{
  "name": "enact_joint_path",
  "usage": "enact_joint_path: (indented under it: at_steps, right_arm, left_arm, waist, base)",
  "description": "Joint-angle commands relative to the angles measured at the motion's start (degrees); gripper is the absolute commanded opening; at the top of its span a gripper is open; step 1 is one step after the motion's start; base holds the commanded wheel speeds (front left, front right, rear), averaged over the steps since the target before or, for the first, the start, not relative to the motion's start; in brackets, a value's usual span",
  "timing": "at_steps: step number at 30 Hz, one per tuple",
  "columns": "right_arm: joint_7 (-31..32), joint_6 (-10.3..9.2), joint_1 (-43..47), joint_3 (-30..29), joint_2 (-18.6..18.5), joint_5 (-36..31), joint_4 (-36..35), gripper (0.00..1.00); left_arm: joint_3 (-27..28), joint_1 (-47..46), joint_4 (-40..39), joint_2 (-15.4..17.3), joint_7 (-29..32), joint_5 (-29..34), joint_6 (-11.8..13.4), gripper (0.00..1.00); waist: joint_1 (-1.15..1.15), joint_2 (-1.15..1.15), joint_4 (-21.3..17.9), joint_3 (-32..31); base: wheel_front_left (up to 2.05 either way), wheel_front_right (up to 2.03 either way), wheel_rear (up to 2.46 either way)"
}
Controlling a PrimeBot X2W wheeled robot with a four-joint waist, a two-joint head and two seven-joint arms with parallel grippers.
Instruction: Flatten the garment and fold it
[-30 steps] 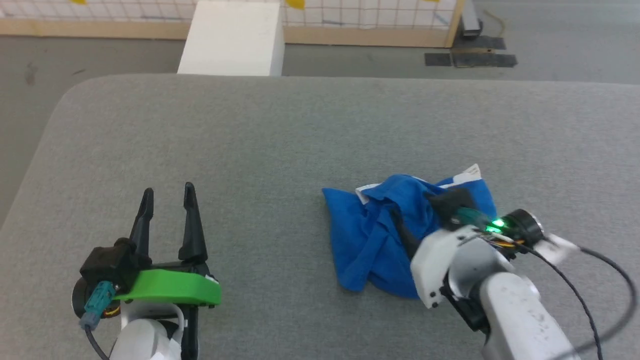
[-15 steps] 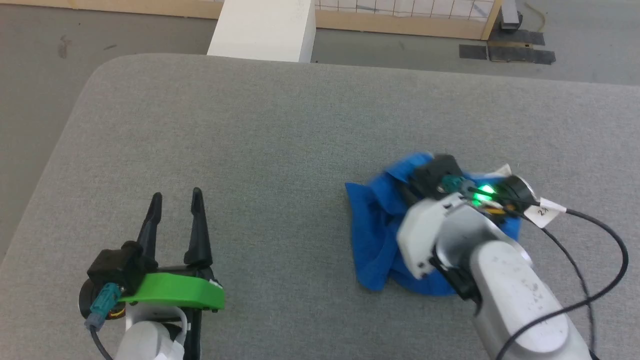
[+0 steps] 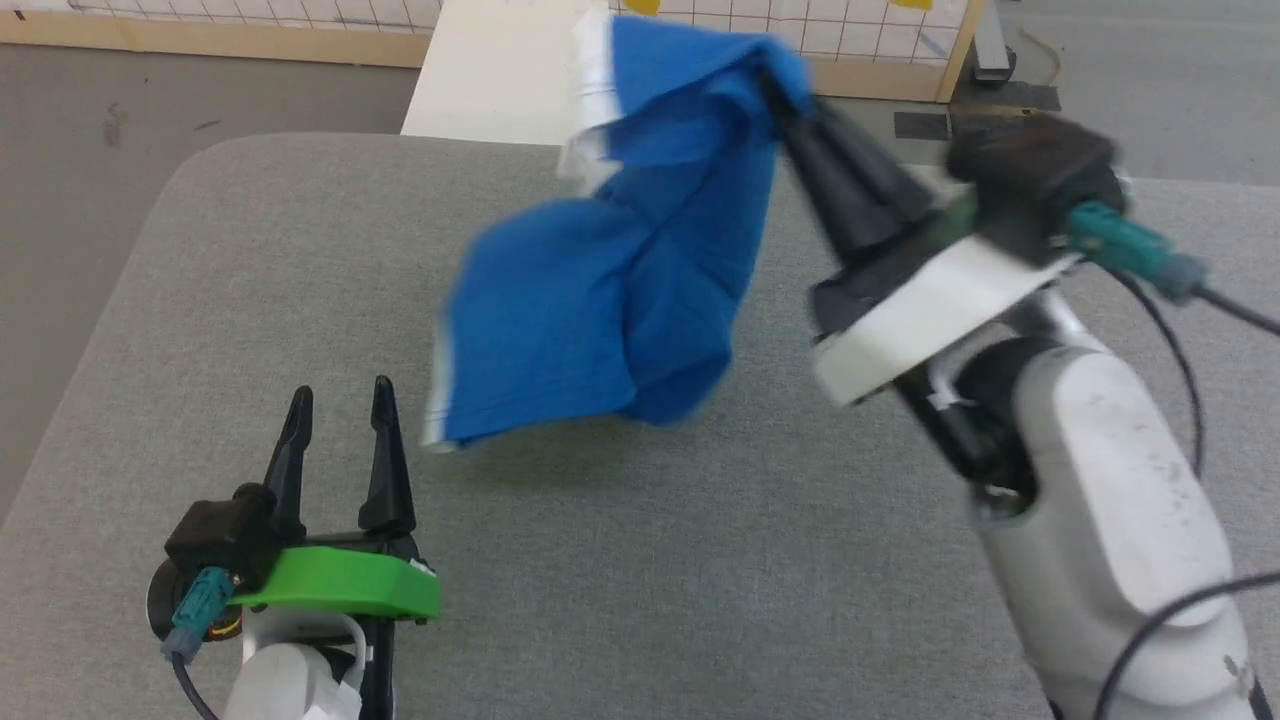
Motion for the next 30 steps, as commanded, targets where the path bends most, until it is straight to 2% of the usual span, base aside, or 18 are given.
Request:
enact_joint_path:
  at_steps: [1, 5, 10, 11, 12, 13, 16, 19, 21, 23, 26, 30]
  right_arm:
    - [0.51, -0.10, 2.79, -3.08, -0.12, -1.60, 1.09, 0.00]
    - [3.70, -0.10, 8.37, -13.27, -0.12, -8.96, 7.50, 0.00]
    - [4.79, -0.10, 12.15, -23.63, -0.12, -14.55, 17.76, 0.00]
    - [4.61, -0.10, 12.60, -25.81, -0.12, -15.80, 19.68, 0.17]
    - [4.48, -0.10, 12.90, -27.52, -0.12, -16.06, 21.04, 0.82]
    - [3.96, -0.10, 13.15, -29.36, -0.12, -16.00, 22.20, 1.00]
    - [0.53, -0.10, 14.99, -31.82, -0.12, -14.92, 22.40, 1.00]
    - [-1.59, -0.10, 18.32, -29.15, -0.12, -13.30, 18.49, 1.00]
    - [-2.02, -0.10, 21.61, -24.70, -0.12, -11.74, 13.92, 1.00]
    - [-0.76, -0.10, 25.63, -17.72, -0.12, -10.10, 8.39, 1.00]
    - [4.94, -0.10, 31.58, -6.43, -0.15, -9.24, 1.63, 1.00]
    - [11.00, -0.10, 34.93, 3.03, -2.28, -11.49, -0.13, 1.00]
  left_arm:
    - [0.17, -0.03, 0.08, -0.25, -0.20, 0.82, -0.43, 1.00]
    - [0.19, 0.30, 0.27, -0.26, -0.20, 0.73, -0.60, 1.00]
    - [-0.09, 0.12, 0.75, -0.27, -0.20, 0.85, -0.78, 1.00]
    - [-0.26, -0.02, 0.93, -0.27, -0.20, 0.87, -0.85, 1.00]
    - [-0.44, -0.15, 1.09, -0.27, -0.20, 0.88, -0.90, 1.00]
    - [-0.68, -0.26, 1.20, -0.27, -0.20, 0.91, -0.93, 1.00]
    - [-1.00, -0.04, 1.36, -0.27, -0.20, 1.02, -0.92, 1.00]
    - [-1.14, 0.24, 1.48, -0.27, -0.20, 0.99, -0.98, 1.00]
    - [-1.20, 0.45, 1.48, -0.28, -0.20, 0.86, -1.06, 1.00]
    - [-1.14, 0.67, 1.41, -0.28, -0.20, 0.80, -1.12, 1.00]
    - [-0.89, 0.53, 1.12, -0.28, -0.20, 0.64, -1.10, 1.00]
    - [-0.96, -0.90, 1.08, -0.28, -0.20, 0.33, -1.15, 1.00]
  waist:
    - [0.00, 0.00, -0.05, 0.00]
    - [0.00, 0.00, -0.33, 0.17]
    - [0.00, 0.00, -1.05, 0.55]
    - [0.00, 0.00, -1.13, 0.56]
    - [0.00, 0.00, -1.16, 0.54]
    - [0.00, 0.00, -1.21, 0.47]
    - [0.00, 0.00, -1.55, -0.07]
    - [0.00, 0.00, -1.52, -0.53]
    - [0.00, 0.00, -1.42, -0.74]
    - [0.00, 0.00, -1.36, -0.80]
    - [0.00, 0.00, -1.29, -0.03]
    - [0.00, 0.00, -0.59, 1.81]
  base:
    - [0.00, 0.00, 0.00]
    - [0.00, 0.00, 0.00]
    - [0.00, 0.00, 0.00]
    - [0.00, 0.00, 0.00]
    - [0.00, 0.00, 0.00]
    - [0.00, 0.00, 0.00]
    - [0.00, 0.00, 0.00]
    - [0.00, 0.00, 0.00]
    - [0.00, 0.00, 0.00]
    - [0.00, 0.00, 0.00]
    - [0.00, 0.00, 0.00]
    - [0.00, 0.00, 0.00]
